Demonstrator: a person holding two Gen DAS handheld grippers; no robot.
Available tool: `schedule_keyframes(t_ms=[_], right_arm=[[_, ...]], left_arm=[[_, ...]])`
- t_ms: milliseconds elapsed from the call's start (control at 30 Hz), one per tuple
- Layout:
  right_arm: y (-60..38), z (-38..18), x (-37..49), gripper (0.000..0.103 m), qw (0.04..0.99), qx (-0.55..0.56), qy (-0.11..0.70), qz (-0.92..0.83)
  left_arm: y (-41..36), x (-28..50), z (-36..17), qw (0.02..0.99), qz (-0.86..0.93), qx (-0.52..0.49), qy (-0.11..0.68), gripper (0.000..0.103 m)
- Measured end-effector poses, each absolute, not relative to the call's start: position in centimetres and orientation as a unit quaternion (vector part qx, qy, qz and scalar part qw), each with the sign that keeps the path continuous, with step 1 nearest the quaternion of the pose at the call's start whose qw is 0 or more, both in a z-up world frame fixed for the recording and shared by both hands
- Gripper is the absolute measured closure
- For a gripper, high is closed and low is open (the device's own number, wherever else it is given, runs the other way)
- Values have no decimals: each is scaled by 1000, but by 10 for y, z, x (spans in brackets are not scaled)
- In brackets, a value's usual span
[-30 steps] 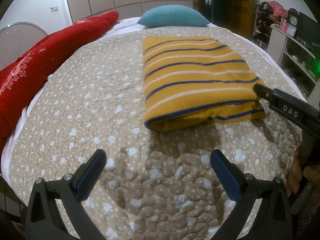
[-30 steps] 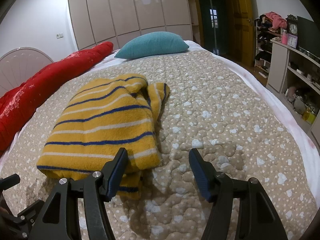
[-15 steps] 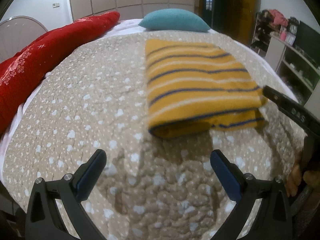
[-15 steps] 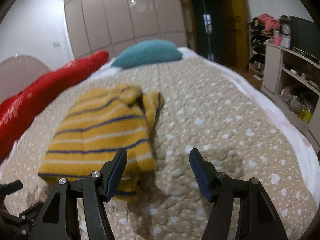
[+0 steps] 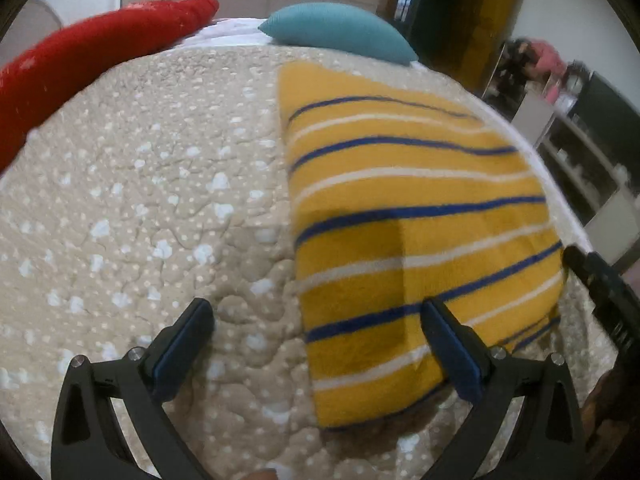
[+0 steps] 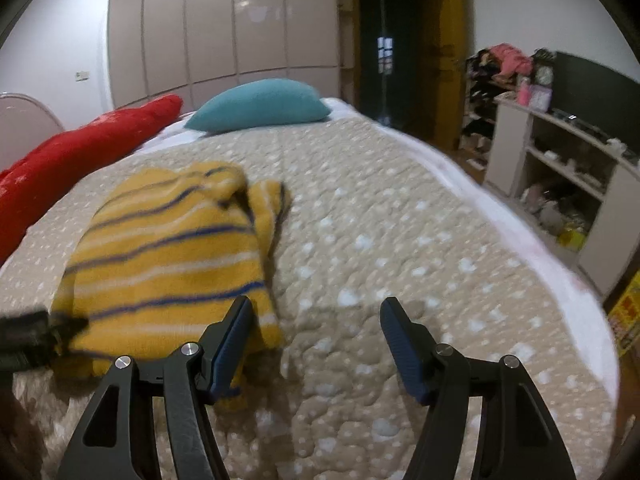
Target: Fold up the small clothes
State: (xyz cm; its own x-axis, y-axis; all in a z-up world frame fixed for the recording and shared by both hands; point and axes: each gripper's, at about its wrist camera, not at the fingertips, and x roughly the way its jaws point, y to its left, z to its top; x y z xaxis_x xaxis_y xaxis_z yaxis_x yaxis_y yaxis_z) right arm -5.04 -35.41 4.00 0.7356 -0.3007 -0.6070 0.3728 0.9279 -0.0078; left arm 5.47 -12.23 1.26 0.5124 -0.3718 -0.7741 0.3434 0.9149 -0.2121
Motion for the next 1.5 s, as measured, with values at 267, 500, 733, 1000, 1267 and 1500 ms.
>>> schedule_keyframes(t_ms=[267,500,733,1000,1267,1500], right_arm=[[-326,97,57,33,927,31,352,-126],[-315,63,167,61,882,86,460,-50],[-343,58,160,52,865,84,470,-153],[-252,78,168,60,887,37,460,-1],[-229,63,148,60,887,-17,461,-16],[-247,42,107,49,887,7,461,-42]], left_arm=[[-106,55,6,867,-235,-49,436,0],[-103,48,8,866,-246,-73,428,0],[-98,38,15,867,-249,-67,426,0],[-63,27,43,888,-221,-73,398,0],[-36,34,43,886,-197,-99,408,0],[-34,25,50,892,-193,-98,397,0]])
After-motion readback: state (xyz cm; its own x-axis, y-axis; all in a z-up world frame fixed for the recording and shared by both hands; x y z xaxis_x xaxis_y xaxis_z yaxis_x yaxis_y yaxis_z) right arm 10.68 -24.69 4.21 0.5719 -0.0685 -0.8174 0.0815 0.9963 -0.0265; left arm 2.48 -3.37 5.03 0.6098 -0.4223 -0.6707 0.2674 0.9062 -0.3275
